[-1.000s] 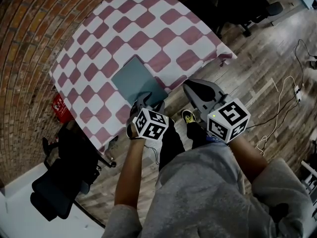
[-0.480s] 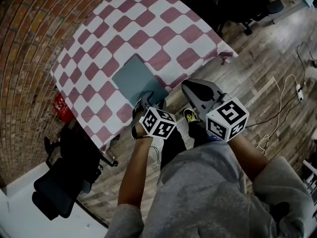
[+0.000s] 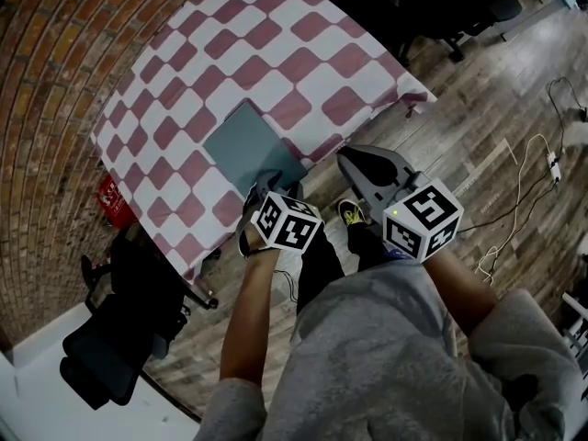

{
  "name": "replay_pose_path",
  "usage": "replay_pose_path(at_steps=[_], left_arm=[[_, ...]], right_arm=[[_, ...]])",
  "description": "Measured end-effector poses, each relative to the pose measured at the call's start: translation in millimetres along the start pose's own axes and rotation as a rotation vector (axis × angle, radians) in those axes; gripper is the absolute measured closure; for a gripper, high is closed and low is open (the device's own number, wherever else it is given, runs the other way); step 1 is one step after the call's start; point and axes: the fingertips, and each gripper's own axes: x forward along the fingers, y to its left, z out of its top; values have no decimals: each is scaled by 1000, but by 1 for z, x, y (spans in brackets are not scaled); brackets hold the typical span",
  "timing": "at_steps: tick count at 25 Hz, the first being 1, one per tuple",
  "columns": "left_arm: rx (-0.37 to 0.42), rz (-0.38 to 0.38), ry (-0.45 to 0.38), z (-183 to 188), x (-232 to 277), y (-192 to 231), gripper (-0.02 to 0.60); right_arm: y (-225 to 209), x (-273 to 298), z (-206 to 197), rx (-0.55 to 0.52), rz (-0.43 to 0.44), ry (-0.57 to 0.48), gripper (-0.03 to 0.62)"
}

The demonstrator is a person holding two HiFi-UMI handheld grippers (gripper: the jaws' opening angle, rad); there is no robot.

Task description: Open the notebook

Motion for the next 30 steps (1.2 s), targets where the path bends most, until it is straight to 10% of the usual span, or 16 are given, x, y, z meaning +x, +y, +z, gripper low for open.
replay_pose_path(at_steps=[16, 30], left_arm=[[125, 162, -14, 3, 3, -5, 421], [-229, 117, -303, 9, -35, 8, 548]], right_arm=[[-3, -8, -2, 3, -6, 2, 558], [12, -7, 4, -26, 41, 6, 557]])
